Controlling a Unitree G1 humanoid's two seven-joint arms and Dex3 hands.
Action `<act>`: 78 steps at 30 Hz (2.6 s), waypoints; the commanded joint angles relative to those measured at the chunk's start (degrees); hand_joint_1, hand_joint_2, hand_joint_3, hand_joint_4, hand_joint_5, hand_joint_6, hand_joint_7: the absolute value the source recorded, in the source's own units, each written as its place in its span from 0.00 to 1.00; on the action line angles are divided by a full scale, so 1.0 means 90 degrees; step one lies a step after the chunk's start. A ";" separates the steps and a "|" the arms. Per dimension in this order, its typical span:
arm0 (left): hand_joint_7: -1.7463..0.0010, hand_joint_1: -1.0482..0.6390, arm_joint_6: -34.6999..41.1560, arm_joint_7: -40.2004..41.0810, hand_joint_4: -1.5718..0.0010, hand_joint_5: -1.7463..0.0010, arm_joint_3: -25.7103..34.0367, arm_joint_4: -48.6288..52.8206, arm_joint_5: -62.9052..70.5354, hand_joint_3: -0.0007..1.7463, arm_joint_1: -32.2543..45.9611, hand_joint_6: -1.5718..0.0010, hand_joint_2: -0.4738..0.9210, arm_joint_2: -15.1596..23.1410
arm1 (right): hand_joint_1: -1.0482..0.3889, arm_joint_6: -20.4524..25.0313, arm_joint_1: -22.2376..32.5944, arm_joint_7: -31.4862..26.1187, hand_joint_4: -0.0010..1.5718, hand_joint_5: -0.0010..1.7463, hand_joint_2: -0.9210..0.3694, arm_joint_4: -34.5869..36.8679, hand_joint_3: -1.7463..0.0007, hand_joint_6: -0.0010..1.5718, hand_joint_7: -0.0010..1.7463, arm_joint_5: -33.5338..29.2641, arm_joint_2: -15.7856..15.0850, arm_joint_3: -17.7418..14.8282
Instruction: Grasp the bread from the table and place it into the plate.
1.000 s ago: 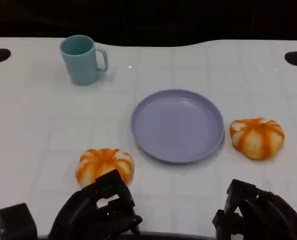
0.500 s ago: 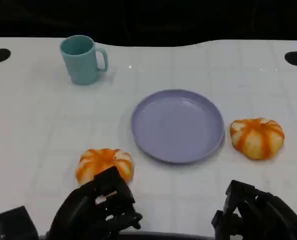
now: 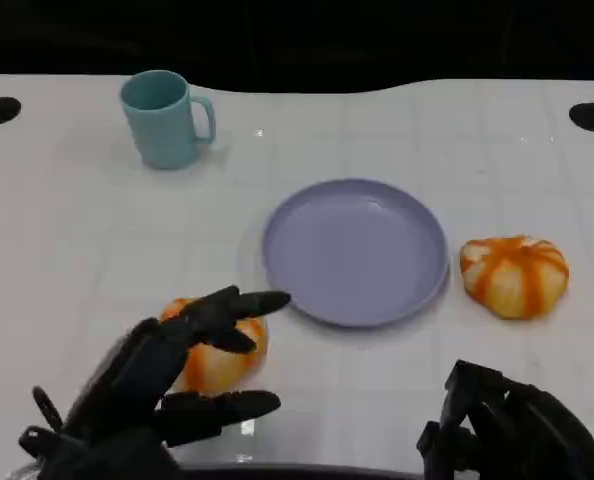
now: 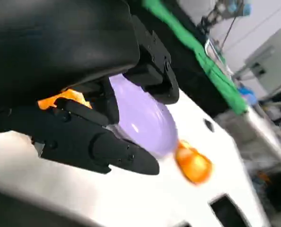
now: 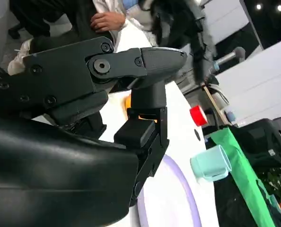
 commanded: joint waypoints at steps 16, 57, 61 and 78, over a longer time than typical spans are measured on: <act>1.00 0.24 0.2184 -0.0824 0.77 0.87 -0.1318 -0.0859 0.4882 0.00 -0.0856 0.82 0.95 0.0904 | 0.24 0.0136 0.0048 -0.0129 0.53 0.92 0.00 -0.0212 0.86 0.48 0.76 0.0049 -0.0038 0.0037; 0.92 0.40 0.2338 0.2292 0.56 0.02 -0.3031 0.5081 0.3807 0.10 -0.3222 0.29 1.00 0.0660 | 0.24 0.0193 0.0181 -0.0210 0.55 0.92 0.00 -0.0500 0.86 0.49 0.76 0.0045 -0.0065 0.0089; 0.47 0.43 0.2071 0.3071 0.53 0.00 -0.3058 0.5370 0.3700 0.17 -0.3260 0.50 1.00 0.0668 | 0.24 0.0215 0.0180 -0.0193 0.55 0.92 0.00 -0.0488 0.86 0.49 0.77 0.0087 -0.0064 0.0063; 0.08 0.48 0.0677 0.6261 0.53 0.00 -0.3055 0.6211 0.3463 0.22 -0.3506 0.63 0.99 0.0796 | 0.23 0.0164 0.0099 -0.0172 0.54 0.92 0.00 -0.0379 0.86 0.49 0.75 0.0054 -0.0049 0.0050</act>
